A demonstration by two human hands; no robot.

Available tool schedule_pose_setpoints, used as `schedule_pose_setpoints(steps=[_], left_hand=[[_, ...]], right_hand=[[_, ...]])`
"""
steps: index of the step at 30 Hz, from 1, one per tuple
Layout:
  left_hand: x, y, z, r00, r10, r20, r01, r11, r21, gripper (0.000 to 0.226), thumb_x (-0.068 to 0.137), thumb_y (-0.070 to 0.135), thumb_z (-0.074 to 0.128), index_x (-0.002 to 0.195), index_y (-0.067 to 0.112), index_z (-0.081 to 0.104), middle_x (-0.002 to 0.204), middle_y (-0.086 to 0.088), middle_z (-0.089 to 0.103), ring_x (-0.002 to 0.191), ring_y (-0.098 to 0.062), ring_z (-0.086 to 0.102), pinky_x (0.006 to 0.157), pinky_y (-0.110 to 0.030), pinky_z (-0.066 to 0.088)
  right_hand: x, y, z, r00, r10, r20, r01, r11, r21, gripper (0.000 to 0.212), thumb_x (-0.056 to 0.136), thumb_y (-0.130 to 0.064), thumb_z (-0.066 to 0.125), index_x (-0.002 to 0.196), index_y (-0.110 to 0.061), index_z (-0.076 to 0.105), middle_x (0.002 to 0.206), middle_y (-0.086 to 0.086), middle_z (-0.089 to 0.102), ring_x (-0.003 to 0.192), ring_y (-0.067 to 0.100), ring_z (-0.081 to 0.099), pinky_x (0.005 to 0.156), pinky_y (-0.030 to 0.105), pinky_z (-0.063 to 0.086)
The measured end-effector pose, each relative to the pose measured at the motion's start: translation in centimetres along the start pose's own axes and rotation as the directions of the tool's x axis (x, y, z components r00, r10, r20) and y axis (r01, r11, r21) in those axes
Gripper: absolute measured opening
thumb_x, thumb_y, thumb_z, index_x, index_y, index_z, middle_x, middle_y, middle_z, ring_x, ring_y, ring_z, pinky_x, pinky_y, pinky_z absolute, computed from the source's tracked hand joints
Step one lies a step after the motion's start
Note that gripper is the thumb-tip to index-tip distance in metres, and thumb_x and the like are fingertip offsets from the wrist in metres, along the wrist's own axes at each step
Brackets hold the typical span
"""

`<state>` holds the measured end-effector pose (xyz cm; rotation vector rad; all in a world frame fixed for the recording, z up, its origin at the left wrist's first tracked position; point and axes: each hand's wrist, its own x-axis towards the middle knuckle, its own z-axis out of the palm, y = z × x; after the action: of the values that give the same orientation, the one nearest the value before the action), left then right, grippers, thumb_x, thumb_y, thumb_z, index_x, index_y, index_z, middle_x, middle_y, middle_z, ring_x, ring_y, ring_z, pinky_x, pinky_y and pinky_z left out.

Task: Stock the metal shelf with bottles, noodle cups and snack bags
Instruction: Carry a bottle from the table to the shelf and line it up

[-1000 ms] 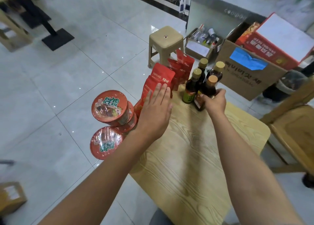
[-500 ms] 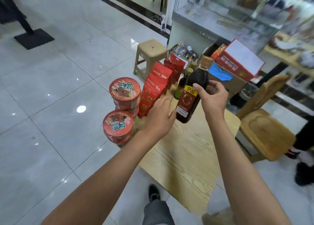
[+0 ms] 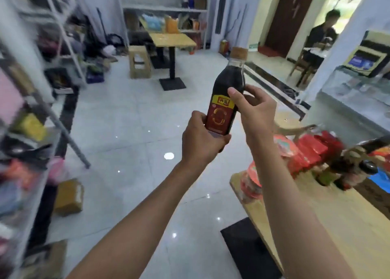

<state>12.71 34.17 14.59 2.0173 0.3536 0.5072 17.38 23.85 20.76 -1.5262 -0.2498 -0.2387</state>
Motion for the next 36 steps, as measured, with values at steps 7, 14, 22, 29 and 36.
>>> schedule_pose_setpoints(steps=[7, 14, 22, 29, 36], left_hand=[[-0.4, -6.7, -20.4, 0.888, -0.111, -0.445, 0.173, 0.98, 0.101, 0.066, 0.057, 0.044, 0.087, 0.103, 0.027, 0.043, 0.096, 0.009, 0.06, 0.078, -0.01, 0.061, 0.054, -0.016, 0.039], [-2.6, -11.1, -37.3, 0.601, -0.053, -0.798, 0.348, 0.915, 0.201, 0.063, 0.054, 0.048, 0.083, 0.098, 0.024, 0.047, 0.093, 0.007, 0.055, 0.078, -0.017, 0.054, 0.061, -0.031, 0.041], [-5.3, -12.7, -51.2, 0.22, 0.09, -0.971, 0.543, 0.816, 0.198, 0.063, 0.052, 0.05, 0.082, 0.097, 0.022, 0.047, 0.092, 0.007, 0.055, 0.078, -0.018, 0.056, 0.062, -0.034, 0.047], [-7.0, -13.5, -59.1, -0.063, 0.152, -0.986, 0.645, 0.76, 0.076, 0.064, 0.051, 0.04, 0.086, 0.098, 0.021, 0.047, 0.096, 0.006, 0.053, 0.089, -0.019, 0.056, 0.067, -0.029, 0.037], [-8.5, -15.9, -64.1, -0.263, 0.194, -0.945, 0.729, 0.681, -0.063, 0.069, 0.055, 0.043, 0.087, 0.109, 0.02, 0.05, 0.108, 0.001, 0.059, 0.096, -0.02, 0.059, 0.076, -0.027, 0.044]], right_hand=[[-5.3, -4.1, 21.0, 0.842, -0.149, 0.518, 0.107, 0.988, 0.109, 0.023, 0.084, -0.023, 0.077, 0.105, -0.027, 0.07, 0.102, -0.003, 0.075, 0.095, 0.009, 0.072, 0.08, 0.029, 0.059], [-11.7, -7.7, 38.8, 0.491, -0.304, 0.816, 0.187, 0.952, 0.242, 0.055, 0.087, -0.038, 0.069, 0.139, -0.029, 0.053, 0.119, -0.005, 0.07, 0.11, 0.009, 0.065, 0.093, 0.038, 0.056], [-18.2, -12.6, 55.1, 0.157, -0.495, 0.854, 0.022, 0.867, 0.498, 0.046, 0.101, -0.033, 0.037, 0.148, -0.03, 0.041, 0.146, -0.006, 0.051, 0.133, 0.008, 0.047, 0.112, 0.039, 0.038], [-25.4, -13.8, 66.7, -0.072, -0.446, 0.892, -0.031, 0.895, 0.445, 0.038, 0.106, -0.038, 0.034, 0.124, -0.016, 0.06, 0.124, 0.004, 0.064, 0.118, 0.019, 0.058, 0.101, 0.036, 0.045], [-30.0, -12.9, 73.0, -0.137, -0.347, 0.928, 0.196, 0.909, 0.369, 0.044, 0.106, -0.037, 0.034, 0.103, -0.004, 0.063, 0.111, 0.023, 0.065, 0.104, 0.037, 0.06, 0.076, 0.032, 0.036]])
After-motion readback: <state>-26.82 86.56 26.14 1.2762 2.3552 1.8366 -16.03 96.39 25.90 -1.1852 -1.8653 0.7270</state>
